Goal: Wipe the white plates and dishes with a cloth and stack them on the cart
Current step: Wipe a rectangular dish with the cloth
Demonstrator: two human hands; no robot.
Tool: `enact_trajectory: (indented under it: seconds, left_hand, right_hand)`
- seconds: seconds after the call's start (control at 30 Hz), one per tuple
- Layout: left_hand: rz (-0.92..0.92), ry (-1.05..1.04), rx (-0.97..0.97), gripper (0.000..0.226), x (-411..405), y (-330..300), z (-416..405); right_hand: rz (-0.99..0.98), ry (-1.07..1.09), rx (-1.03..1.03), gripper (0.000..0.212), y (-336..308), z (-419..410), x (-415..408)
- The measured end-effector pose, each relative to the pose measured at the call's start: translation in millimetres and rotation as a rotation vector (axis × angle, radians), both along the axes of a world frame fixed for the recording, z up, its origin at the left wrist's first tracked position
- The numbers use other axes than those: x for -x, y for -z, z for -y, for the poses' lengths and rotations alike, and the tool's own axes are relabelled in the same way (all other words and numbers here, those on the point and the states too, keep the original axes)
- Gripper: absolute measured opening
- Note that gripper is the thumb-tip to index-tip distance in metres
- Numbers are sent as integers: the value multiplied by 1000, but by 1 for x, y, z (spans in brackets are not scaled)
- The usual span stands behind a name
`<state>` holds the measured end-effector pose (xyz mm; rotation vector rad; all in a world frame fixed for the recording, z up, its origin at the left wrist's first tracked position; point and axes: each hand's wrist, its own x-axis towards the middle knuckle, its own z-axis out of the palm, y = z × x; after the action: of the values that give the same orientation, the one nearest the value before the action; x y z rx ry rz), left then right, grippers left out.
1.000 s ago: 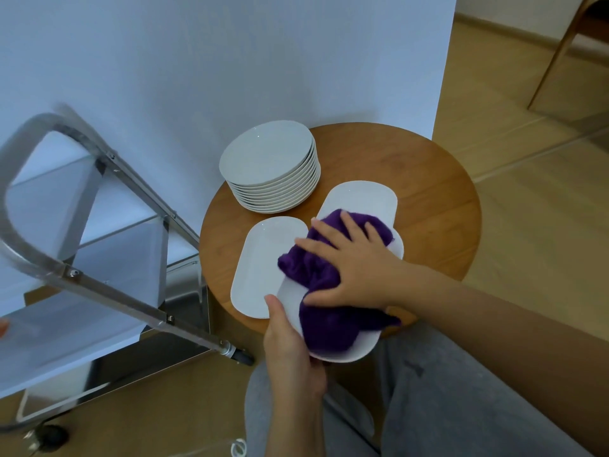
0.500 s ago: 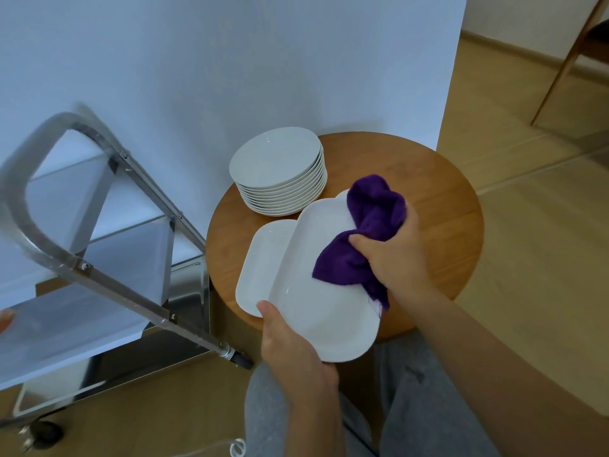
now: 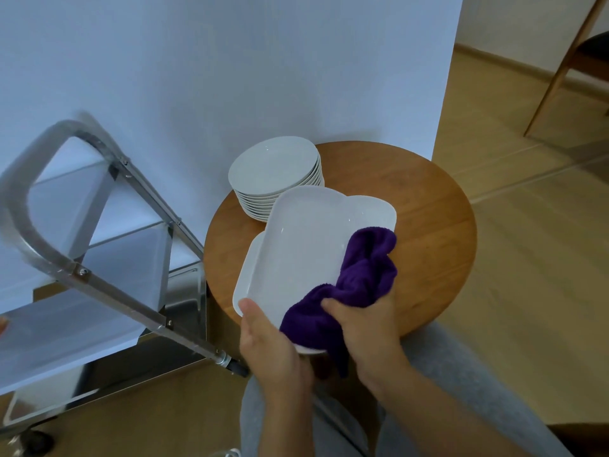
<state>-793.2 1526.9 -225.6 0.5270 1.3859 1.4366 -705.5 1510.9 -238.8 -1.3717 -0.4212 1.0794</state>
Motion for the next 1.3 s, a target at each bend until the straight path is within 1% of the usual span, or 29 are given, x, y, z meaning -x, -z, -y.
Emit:
enact_trajectory:
  seconds: [0.03,0.1,0.17,0.23,0.27,0.3,0.33,0.37,0.4,0.43,0.47,0.5,0.53,0.57,0.6,0.63,0.67,0.73,0.77,0.8,0.87,0.9,0.97,1.0,1.07,1.17,1.23,1.3]
  left_hand:
    - [-63,42,-14,25,7,4,0]
    - [-159,122,26,30,23,8,1]
    - [-254,209,65,39,40,10,-3]
    - [-343,316,110,46,50,5,-14]
    - [-374,362,141,46,54,2,-22]
    - [-371,394,161,43,55,-3,-29]
    - [-335,431,154,42,54,-9,-37]
    - [-288,437,140,46,52,-13,-41]
    - [-228,390,115,56,48,-15,-42]
    - [-137,298,75,62,42,-17,-41]
    - [-50,191,18,61,32,-17,-35]
    - [20,105,-30,54,18,-16,-27]
    - [47,51,-37,48,3,-12,-17]
    - [38,41,-13,46,-14,-6,-7]
    - [-10,55,36,45,-29,-2,3]
    - [-66,59,71,43,-38,3,9]
    - [-74,35,101,39,-42,7,12]
    - [8,1,160,35,-38,7,10]
    - [17,-4,171,33,-32,7,8]
    - [-6,13,169,30,-27,6,7]
    - [-39,72,133,26,-20,3,7]
    - [-75,114,108,24,-17,2,7]
    - [-152,212,28,22,-8,-1,8]
    - [-182,273,-23,20,-3,-3,7]
    - [-246,429,-123,17,9,-6,3]
    - [-331,650,-158,14,22,-16,-6]
    - [-370,745,-143,18,27,-25,-14]
    - [-425,842,-139,20,29,-34,-19]
  right_hand:
    - [-24,-36,33,97,0,-5,-10]
    - [-76,-92,75,98,-2,-17,-34]
    - [-7,-147,82,94,-6,-25,-61]
    - [105,-327,103,91,-12,-29,-82]
    - [133,-411,121,90,-14,-29,-88]
    - [134,-436,132,89,-14,-29,-90]
    - [118,-399,127,86,-12,-28,-89]
    - [90,-316,113,83,-11,-27,-84]
    - [45,-206,94,80,-10,-25,-77]
    - [-15,-87,75,79,-7,-23,-67]
    - [-89,29,56,77,-5,-21,-56]
    - [-174,134,43,75,-3,-19,-45]
    - [-257,216,37,76,-2,-17,-33]
    - [-318,265,30,78,-1,-14,-22]
    - [-338,277,19,81,0,-10,-12]
    - [-314,259,4,82,0,-5,-4]
    - [-249,229,-12,83,0,-1,1]
    - [-86,160,-24,84,0,5,0]
    - [-31,130,-16,86,-1,6,-4]
    - [-10,110,-11,87,-1,6,-11]
    - [-33,99,-24,85,-2,6,-26]
    - [-24,85,-39,81,-3,6,-33]
    - [89,0,-70,74,-5,8,-46]
    - [153,-63,-85,75,-6,9,-52]
    - [250,-210,-99,84,-6,9,-64]
    - [354,-444,-81,88,-8,6,-79]
    - [357,-509,-88,85,-12,1,-82]
    - [318,-470,-121,84,-16,-7,-82]
